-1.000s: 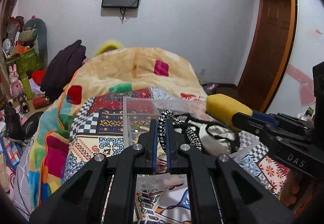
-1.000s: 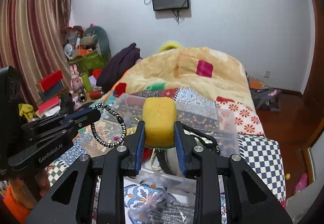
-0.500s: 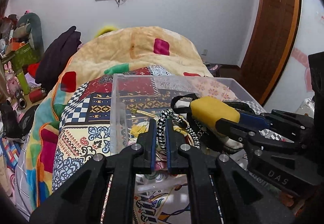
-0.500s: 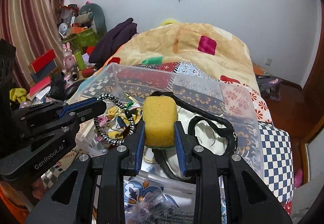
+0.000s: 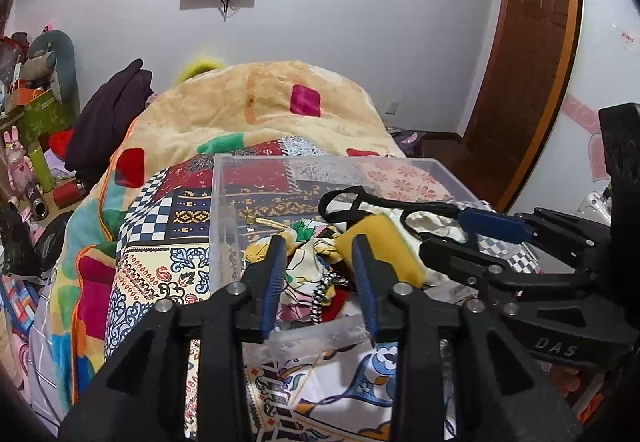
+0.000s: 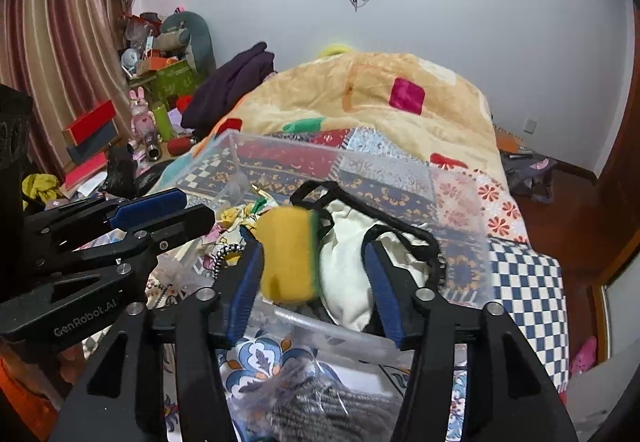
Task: Organize soft objects
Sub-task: 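Carry the sponge and beaded cord into the clear box and open both grippers, then grasp the green knit glove with the right gripper while the left gripper grasps the bagged grey gloves, then lower the green glove and bagged grey gloves into the clear box and release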
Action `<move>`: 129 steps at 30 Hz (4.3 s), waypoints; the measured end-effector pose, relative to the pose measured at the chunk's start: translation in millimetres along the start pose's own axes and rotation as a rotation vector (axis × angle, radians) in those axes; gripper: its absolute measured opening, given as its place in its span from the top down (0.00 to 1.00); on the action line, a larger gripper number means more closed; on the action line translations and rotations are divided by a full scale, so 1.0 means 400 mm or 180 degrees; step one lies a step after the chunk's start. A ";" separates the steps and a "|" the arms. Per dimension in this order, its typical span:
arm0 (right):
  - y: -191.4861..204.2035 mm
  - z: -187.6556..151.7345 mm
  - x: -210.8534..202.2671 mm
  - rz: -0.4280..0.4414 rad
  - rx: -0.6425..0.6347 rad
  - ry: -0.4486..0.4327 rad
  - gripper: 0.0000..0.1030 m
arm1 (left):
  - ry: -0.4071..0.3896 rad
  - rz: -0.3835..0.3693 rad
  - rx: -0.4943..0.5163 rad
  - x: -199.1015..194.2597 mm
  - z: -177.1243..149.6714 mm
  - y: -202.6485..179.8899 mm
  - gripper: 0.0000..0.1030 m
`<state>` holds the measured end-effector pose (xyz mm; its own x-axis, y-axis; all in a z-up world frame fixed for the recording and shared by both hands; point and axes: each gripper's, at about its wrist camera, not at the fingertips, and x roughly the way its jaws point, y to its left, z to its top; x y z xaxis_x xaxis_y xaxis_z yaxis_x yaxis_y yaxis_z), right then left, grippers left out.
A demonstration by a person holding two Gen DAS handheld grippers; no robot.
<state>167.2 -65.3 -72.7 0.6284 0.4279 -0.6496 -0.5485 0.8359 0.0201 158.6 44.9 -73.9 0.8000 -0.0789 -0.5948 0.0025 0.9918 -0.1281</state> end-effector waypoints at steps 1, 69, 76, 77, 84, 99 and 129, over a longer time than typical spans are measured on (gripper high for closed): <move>-0.001 0.001 -0.009 -0.0009 -0.0001 -0.0029 0.47 | -0.0026 -0.0011 -0.0002 -0.012 0.001 -0.002 0.63; -0.167 -0.209 -0.150 -0.0248 0.0461 0.0129 0.85 | 0.0157 -0.0762 0.0199 -0.088 -0.111 -0.166 0.84; -0.144 -0.132 -0.187 -0.0245 0.0408 -0.0185 0.85 | -0.0104 -0.0667 0.0115 -0.138 -0.061 -0.124 0.84; -0.142 -0.121 -0.189 -0.0235 0.0410 -0.0226 0.85 | -0.0124 -0.0652 0.0114 -0.142 -0.055 -0.121 0.84; -0.118 -0.042 -0.193 -0.0240 0.0340 -0.0509 0.85 | -0.0316 -0.0574 0.0005 -0.152 0.024 -0.076 0.84; -0.112 0.009 -0.069 -0.0250 0.0403 -0.0434 0.85 | -0.0228 -0.0190 -0.0120 -0.039 0.055 -0.008 0.84; -0.102 -0.034 -0.023 -0.0320 0.0159 0.0102 0.65 | -0.0061 -0.0166 -0.0127 -0.017 0.013 -0.003 0.50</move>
<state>176.3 -108.0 -77.8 0.6606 0.3305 -0.6741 -0.4550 0.8905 -0.0092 156.5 44.6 -65.6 0.8108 -0.1280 -0.5711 0.0208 0.9815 -0.1904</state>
